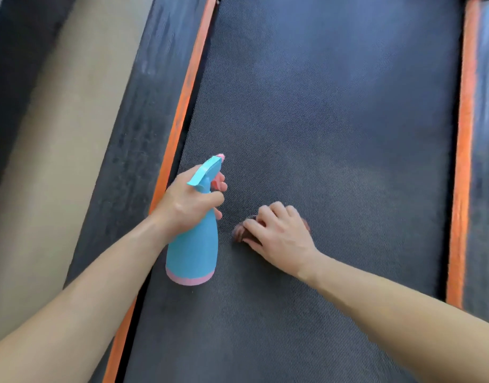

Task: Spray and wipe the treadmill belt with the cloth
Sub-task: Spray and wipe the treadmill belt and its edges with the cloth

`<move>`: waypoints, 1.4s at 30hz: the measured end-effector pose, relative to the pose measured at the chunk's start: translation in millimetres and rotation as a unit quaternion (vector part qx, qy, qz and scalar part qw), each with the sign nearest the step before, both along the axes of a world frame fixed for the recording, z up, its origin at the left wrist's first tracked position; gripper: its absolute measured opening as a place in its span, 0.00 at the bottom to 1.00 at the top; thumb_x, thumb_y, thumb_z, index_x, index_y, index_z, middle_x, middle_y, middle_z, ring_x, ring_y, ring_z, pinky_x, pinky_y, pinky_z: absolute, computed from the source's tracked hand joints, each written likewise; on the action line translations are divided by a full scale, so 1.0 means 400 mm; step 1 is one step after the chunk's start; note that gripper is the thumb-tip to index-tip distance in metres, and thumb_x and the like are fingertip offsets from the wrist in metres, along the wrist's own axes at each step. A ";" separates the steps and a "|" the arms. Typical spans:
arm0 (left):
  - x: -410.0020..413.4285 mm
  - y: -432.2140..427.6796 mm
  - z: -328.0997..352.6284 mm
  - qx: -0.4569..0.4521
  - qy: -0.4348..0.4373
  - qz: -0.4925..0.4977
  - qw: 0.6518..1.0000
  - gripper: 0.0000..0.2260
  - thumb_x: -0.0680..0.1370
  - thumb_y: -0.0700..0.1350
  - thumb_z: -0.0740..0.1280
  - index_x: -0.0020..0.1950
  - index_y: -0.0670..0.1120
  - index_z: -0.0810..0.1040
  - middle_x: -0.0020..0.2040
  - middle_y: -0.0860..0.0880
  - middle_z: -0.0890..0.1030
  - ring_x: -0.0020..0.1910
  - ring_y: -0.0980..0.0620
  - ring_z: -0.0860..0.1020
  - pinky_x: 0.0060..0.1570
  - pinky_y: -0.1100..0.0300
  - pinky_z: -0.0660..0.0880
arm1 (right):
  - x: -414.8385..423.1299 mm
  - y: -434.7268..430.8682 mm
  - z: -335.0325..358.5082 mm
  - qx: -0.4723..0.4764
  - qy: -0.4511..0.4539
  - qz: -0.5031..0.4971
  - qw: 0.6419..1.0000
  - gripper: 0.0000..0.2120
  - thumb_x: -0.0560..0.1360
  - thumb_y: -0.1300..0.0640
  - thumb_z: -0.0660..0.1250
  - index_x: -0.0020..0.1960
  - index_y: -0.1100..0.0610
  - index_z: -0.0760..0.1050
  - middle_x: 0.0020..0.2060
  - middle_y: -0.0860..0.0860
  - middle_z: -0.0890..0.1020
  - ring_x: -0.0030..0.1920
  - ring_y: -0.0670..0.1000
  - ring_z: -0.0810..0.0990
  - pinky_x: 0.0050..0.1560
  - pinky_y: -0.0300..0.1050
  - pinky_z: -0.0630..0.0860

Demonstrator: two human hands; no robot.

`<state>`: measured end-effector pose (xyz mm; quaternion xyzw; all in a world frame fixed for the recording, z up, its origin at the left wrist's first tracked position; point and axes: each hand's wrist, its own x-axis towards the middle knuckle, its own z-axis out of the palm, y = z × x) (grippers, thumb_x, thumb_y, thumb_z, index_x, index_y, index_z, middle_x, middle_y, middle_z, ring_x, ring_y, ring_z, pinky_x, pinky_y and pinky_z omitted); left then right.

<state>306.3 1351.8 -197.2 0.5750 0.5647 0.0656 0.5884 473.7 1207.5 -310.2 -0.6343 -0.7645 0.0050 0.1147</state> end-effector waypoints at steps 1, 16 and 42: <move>0.010 -0.005 -0.001 -0.004 -0.006 -0.003 1.000 0.26 0.77 0.31 0.66 0.68 0.56 0.78 0.52 0.51 0.82 0.34 0.48 0.83 0.42 0.56 0.82 | 0.007 -0.018 0.004 -0.011 -0.002 -0.008 1.000 0.14 0.78 0.41 0.66 0.52 0.52 0.78 0.45 0.53 0.77 0.44 0.59 0.75 0.39 0.53 0.70; 0.205 -0.096 -0.018 -0.065 0.046 -0.193 0.978 0.14 0.75 0.32 0.68 0.60 0.39 0.79 0.56 0.41 0.84 0.28 0.53 0.82 0.34 0.64 0.78 | 0.169 -0.201 0.008 -0.029 -0.008 -0.283 0.959 0.16 0.79 0.39 0.64 0.52 0.51 0.79 0.45 0.52 0.76 0.45 0.59 0.74 0.39 0.52 0.71; 0.108 -0.004 -0.008 -0.007 0.009 -0.113 0.994 0.18 0.76 0.32 0.69 0.61 0.49 0.81 0.56 0.49 0.85 0.32 0.48 0.85 0.36 0.64 0.78 | 0.156 0.008 0.017 0.000 -0.024 -0.207 0.978 0.16 0.78 0.41 0.65 0.51 0.54 0.76 0.47 0.57 0.76 0.46 0.61 0.75 0.41 0.55 0.71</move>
